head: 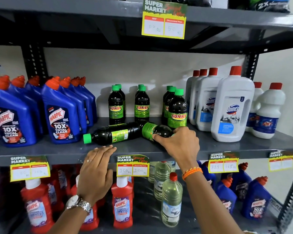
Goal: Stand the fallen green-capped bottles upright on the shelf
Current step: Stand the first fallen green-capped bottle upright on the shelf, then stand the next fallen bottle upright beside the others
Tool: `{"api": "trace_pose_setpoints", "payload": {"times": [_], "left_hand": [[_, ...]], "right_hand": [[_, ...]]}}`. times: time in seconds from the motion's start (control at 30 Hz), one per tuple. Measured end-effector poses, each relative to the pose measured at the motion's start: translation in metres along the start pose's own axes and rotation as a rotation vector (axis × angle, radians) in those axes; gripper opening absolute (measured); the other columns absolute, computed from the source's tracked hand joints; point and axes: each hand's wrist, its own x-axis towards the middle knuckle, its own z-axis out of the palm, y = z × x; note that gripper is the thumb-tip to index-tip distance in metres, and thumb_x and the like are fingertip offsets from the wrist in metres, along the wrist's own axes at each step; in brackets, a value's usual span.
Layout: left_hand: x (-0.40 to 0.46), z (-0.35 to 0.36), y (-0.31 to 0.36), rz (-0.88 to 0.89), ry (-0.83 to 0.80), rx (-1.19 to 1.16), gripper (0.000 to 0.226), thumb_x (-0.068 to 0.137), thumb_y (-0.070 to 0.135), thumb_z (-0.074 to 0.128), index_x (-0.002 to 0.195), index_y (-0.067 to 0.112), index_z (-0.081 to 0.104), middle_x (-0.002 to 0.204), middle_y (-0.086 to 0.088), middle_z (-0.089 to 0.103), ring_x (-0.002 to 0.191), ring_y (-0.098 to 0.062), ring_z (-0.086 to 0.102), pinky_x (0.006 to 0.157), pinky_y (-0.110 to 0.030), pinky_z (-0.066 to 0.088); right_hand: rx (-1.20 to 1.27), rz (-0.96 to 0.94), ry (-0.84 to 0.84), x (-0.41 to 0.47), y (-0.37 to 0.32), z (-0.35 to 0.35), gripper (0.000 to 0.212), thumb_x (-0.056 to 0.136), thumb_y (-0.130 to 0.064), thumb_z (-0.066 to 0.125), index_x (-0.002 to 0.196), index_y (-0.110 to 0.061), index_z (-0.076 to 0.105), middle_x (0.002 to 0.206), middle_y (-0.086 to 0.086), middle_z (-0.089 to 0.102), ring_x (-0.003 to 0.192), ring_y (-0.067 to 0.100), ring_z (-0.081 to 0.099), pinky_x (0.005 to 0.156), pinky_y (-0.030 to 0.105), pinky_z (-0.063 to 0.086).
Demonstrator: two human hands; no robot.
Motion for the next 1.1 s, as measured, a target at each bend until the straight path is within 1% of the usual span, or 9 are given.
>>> {"api": "trace_pose_setpoints", "payload": {"times": [0.17, 0.33, 0.47, 0.6, 0.77, 0.83, 0.9, 0.97, 1.1], "left_hand": [[0.002, 0.005, -0.005, 0.035, 0.028, -0.004, 0.056, 0.079, 0.016, 0.044, 0.132, 0.007, 0.058, 0.129, -0.008, 0.064, 0.12, -0.024, 0.056, 0.114, -0.042, 0.033], [0.001, 0.011, -0.008, 0.042, 0.033, 0.002, 0.057, 0.079, 0.018, 0.043, 0.133, 0.008, 0.057, 0.129, -0.008, 0.064, 0.12, -0.024, 0.056, 0.111, -0.046, 0.037], [0.001, 0.011, -0.01, 0.049, 0.029, 0.0, 0.058, 0.079, 0.019, 0.043, 0.134, 0.009, 0.057, 0.13, -0.008, 0.063, 0.12, -0.024, 0.055, 0.112, -0.045, 0.035], [0.0, 0.008, -0.011, 0.051, 0.025, -0.011, 0.057, 0.08, 0.019, 0.044, 0.135, 0.01, 0.055, 0.132, -0.008, 0.063, 0.123, -0.022, 0.052, 0.113, -0.042, 0.032], [-0.001, 0.006, -0.01, 0.045, 0.006, -0.03, 0.057, 0.081, 0.018, 0.044, 0.136, 0.01, 0.055, 0.134, -0.007, 0.062, 0.125, -0.022, 0.054, 0.118, -0.037, 0.026], [-0.001, 0.005, -0.009, 0.036, -0.002, -0.036, 0.057, 0.081, 0.017, 0.044, 0.136, 0.01, 0.056, 0.134, -0.006, 0.062, 0.126, -0.022, 0.054, 0.12, -0.035, 0.024], [0.0, 0.003, -0.007, 0.026, 0.001, -0.044, 0.057, 0.08, 0.017, 0.044, 0.135, 0.01, 0.057, 0.133, -0.006, 0.062, 0.125, -0.021, 0.053, 0.119, -0.035, 0.025], [0.0, 0.002, -0.005, 0.021, 0.001, -0.046, 0.058, 0.078, 0.016, 0.044, 0.135, 0.009, 0.058, 0.132, -0.005, 0.063, 0.124, -0.022, 0.054, 0.118, -0.036, 0.027], [0.0, 0.0, -0.002, 0.003, -0.006, -0.041, 0.06, 0.077, 0.015, 0.045, 0.136, 0.01, 0.056, 0.133, -0.005, 0.061, 0.126, -0.022, 0.053, 0.12, -0.035, 0.025]], "right_hand": [[0.272, -0.083, 0.046, 0.012, -0.007, -0.014, 0.056, 0.045, -0.048, 0.094, 0.083, -0.017, 0.068, 0.057, -0.009, 0.06, 0.055, 0.012, 0.059, 0.057, 0.027, 0.049], [0.475, -0.18, 0.025, 0.036, -0.031, -0.016, 0.04, 0.047, -0.031, 0.094, 0.079, -0.021, 0.072, 0.07, -0.009, 0.074, 0.064, 0.006, 0.072, 0.058, 0.024, 0.06], [0.386, -0.276, -0.115, 0.058, -0.052, -0.009, 0.032, 0.047, -0.03, 0.086, 0.074, -0.016, 0.075, 0.068, -0.003, 0.077, 0.067, 0.012, 0.075, 0.063, 0.038, 0.063], [0.352, -0.286, -0.258, 0.067, -0.065, 0.002, 0.03, 0.053, -0.024, 0.086, 0.08, -0.015, 0.076, 0.071, -0.001, 0.077, 0.063, 0.009, 0.073, 0.058, 0.031, 0.059], [0.574, -0.185, -0.407, 0.059, -0.052, 0.014, 0.063, 0.068, -0.018, 0.082, 0.125, -0.009, 0.057, 0.102, -0.002, 0.073, 0.092, 0.012, 0.07, 0.074, 0.02, 0.053], [0.632, -0.126, -0.561, 0.047, -0.039, 0.017, 0.048, 0.081, -0.003, 0.073, 0.116, -0.014, 0.043, 0.096, -0.011, 0.061, 0.087, 0.008, 0.064, 0.073, 0.013, 0.047], [0.67, -0.081, -0.658, 0.036, -0.023, 0.026, 0.044, 0.083, 0.006, 0.066, 0.115, -0.012, 0.041, 0.098, -0.007, 0.062, 0.091, 0.007, 0.064, 0.084, 0.016, 0.05], [0.732, -0.063, -0.634, 0.035, -0.01, 0.038, 0.051, 0.082, 0.008, 0.065, 0.126, -0.01, 0.047, 0.114, 0.004, 0.068, 0.11, 0.016, 0.066, 0.096, 0.024, 0.05], [0.716, -0.077, -0.58, 0.035, -0.006, 0.046, 0.057, 0.081, -0.001, 0.077, 0.126, -0.018, 0.047, 0.116, 0.002, 0.067, 0.114, 0.019, 0.066, 0.087, 0.023, 0.054]]}}
